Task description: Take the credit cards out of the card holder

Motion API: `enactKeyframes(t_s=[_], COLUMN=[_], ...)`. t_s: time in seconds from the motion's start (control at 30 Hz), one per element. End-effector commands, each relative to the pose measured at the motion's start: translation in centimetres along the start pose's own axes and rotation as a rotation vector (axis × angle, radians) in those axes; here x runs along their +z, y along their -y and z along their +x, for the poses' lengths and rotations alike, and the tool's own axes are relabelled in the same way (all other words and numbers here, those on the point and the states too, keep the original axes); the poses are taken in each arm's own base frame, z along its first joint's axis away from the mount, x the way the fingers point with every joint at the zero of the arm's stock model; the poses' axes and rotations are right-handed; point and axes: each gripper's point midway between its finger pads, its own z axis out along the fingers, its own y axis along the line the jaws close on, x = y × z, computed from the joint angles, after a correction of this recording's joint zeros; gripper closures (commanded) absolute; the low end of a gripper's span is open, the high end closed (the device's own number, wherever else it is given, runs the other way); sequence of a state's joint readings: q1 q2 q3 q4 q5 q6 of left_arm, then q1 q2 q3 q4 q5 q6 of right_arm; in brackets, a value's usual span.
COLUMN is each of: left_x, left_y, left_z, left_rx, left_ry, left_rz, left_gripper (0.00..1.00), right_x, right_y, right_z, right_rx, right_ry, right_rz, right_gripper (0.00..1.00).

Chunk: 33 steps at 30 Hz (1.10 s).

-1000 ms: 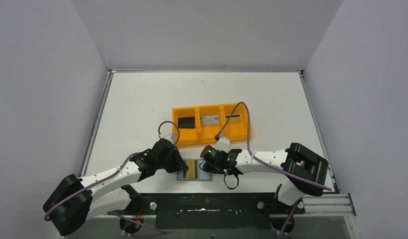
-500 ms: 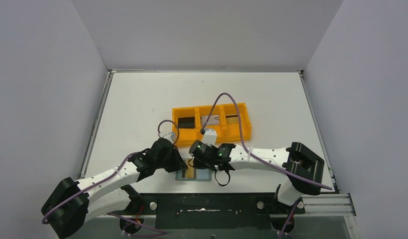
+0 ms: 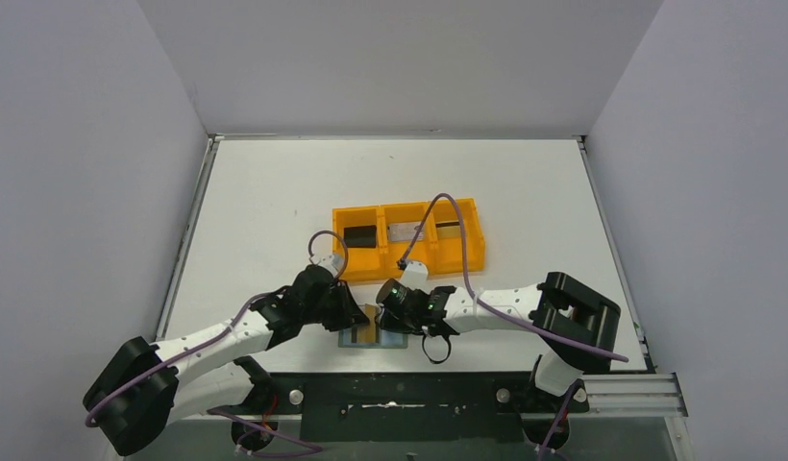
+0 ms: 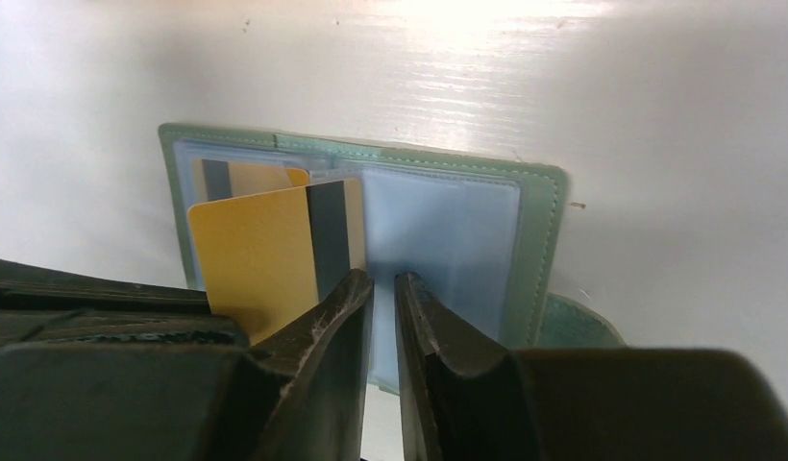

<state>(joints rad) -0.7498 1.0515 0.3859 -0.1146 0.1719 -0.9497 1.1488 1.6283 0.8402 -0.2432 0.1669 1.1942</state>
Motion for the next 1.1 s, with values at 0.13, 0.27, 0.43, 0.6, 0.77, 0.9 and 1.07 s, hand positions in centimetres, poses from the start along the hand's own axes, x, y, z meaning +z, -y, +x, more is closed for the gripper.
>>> enactKeyframes(t_s=[0.13,0.27,0.43,0.6,0.77,0.9,1.07], left_x=[0.7,0.4,-1.6,-3.3,-3.9,-4.4,-5.7], left_y=[1.8,1.0,1.6,2.3,1.9,1.3,0.7], left_z=[-0.3,-0.8,-3.1,-4.4,-4.7,-5.0,-5.7], left_rx=[-0.024,-0.017,0.006,0.015,0.018,0.009,-0.010], left_ry=[-0.007,0.010,0.113,0.174,0.189,0.220,0.276], left_rz=[0.093,0.023,-0.018,-0.008,-0.039,-0.067,-0.095], left_gripper=[0.86,0.97,1.00,1.00,1.00,1.00,1.00], right_x=[0.8,0.7,-0.4,-1.7,-2.9,-3.1,-1.9], right_y=[1.3,1.9,3.6,2.9,0.3,-2.7,-5.7], right_z=[1.4,1.0,-0.3,-1.7,-3.2,-3.9,-3.1], right_rx=[0.042,0.042,0.015,0.002,-0.020,-0.040,-0.051], right_ry=[-0.041,-0.031,0.016,0.058,0.085,0.082,0.036], right_rz=[0.000,0.031,0.146,0.138,0.062,-0.034,-0.146], right_gripper=[0.83,0.84,0.84,0.84,0.83,0.82,0.82])
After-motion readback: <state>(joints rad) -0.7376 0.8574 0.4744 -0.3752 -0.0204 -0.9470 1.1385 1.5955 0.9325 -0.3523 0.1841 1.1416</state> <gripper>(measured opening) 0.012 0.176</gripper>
